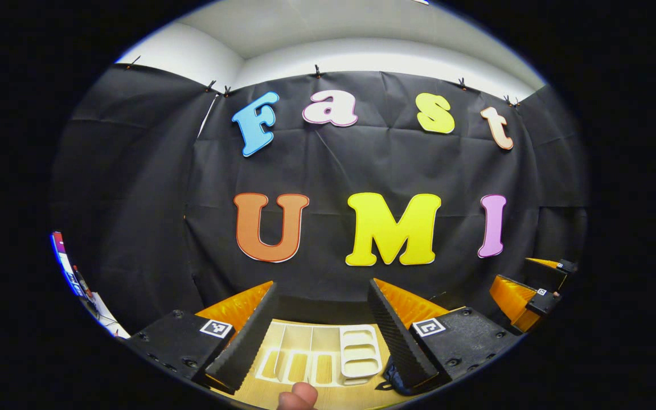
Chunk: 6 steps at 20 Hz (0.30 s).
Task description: Open the schoolbag, grab two books from the bookshelf and put them into the schoolbag.
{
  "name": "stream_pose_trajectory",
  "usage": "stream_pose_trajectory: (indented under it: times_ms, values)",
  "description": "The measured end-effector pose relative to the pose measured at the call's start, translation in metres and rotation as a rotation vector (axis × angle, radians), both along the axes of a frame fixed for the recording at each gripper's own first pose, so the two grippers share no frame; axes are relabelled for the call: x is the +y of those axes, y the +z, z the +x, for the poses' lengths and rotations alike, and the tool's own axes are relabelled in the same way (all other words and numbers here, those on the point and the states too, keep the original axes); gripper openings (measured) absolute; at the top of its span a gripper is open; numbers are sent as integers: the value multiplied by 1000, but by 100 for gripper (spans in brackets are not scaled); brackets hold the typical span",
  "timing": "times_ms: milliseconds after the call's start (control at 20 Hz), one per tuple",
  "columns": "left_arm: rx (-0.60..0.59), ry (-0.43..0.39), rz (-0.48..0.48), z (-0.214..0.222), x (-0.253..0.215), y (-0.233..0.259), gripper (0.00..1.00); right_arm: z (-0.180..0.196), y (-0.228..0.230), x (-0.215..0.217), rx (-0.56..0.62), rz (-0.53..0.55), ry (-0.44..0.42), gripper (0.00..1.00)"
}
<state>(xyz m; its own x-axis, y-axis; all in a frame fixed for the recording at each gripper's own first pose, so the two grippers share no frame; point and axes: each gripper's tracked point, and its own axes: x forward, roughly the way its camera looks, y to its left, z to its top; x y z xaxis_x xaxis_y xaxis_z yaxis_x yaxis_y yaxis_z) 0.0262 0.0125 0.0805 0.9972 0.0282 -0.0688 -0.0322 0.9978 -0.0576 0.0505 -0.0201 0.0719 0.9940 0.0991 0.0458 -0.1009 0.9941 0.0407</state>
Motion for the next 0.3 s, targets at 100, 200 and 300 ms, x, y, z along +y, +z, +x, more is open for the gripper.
stream_pose_trajectory:
  times_ms: [100,200,300]
  values:
    - [-2,-1,5,-1,-2,0,99,1,-1,-1,5,-4,-3,97]
    - [-5,10,14,0,-1,0,99,1,-1,-4,3,-11,-13,98]
    - [0,27,22,1,0,-1,99,1,0,-5,3,-15,-21,98]
